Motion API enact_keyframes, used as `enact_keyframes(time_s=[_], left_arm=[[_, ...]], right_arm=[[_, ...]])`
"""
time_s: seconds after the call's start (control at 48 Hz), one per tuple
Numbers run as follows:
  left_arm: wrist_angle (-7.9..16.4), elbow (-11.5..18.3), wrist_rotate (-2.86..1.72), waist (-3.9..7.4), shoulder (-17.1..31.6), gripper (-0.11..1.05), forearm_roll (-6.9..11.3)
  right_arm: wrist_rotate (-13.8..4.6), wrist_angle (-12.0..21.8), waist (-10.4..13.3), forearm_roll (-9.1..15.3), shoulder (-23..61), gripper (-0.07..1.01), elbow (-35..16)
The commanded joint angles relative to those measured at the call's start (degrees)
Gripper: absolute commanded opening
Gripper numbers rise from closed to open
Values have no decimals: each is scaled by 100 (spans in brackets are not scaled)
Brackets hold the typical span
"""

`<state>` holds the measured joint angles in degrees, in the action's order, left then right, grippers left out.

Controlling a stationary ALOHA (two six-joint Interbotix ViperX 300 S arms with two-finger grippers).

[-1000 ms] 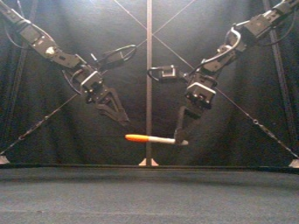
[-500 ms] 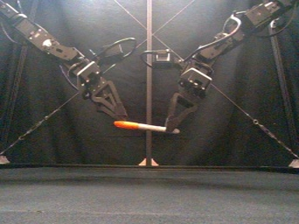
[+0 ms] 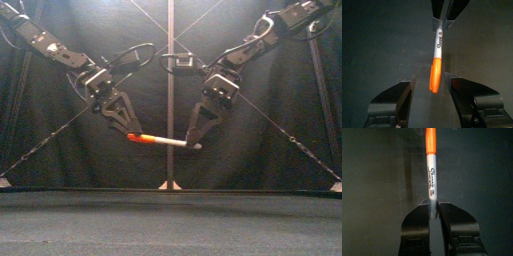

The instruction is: Uncap the pen

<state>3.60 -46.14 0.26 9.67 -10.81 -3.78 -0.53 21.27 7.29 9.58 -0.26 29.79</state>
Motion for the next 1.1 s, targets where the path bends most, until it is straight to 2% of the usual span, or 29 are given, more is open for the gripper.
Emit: enact_keyframes(time_s=[0.021, 0.208, 0.562, 0.708, 1.104], left_arm=[[-18, 35, -9, 9, -26, 85, 79], [-26, 9, 0, 9, -26, 82, 193], [-26, 0, 0, 26, -26, 47, 202], [-18, -26, -9, 26, -53, 46, 202], [-18, -439, -9, 26, -475, 46, 202]], right_arm=[[9, -44, -26, 9, -237, 40, -167], [9, -44, -26, 9, -237, 40, -193], [9, -62, -26, 9, -237, 40, -185], [-26, -53, -9, 9, -281, 40, -114], [-70, -123, 44, 9, -905, 40, 396]])
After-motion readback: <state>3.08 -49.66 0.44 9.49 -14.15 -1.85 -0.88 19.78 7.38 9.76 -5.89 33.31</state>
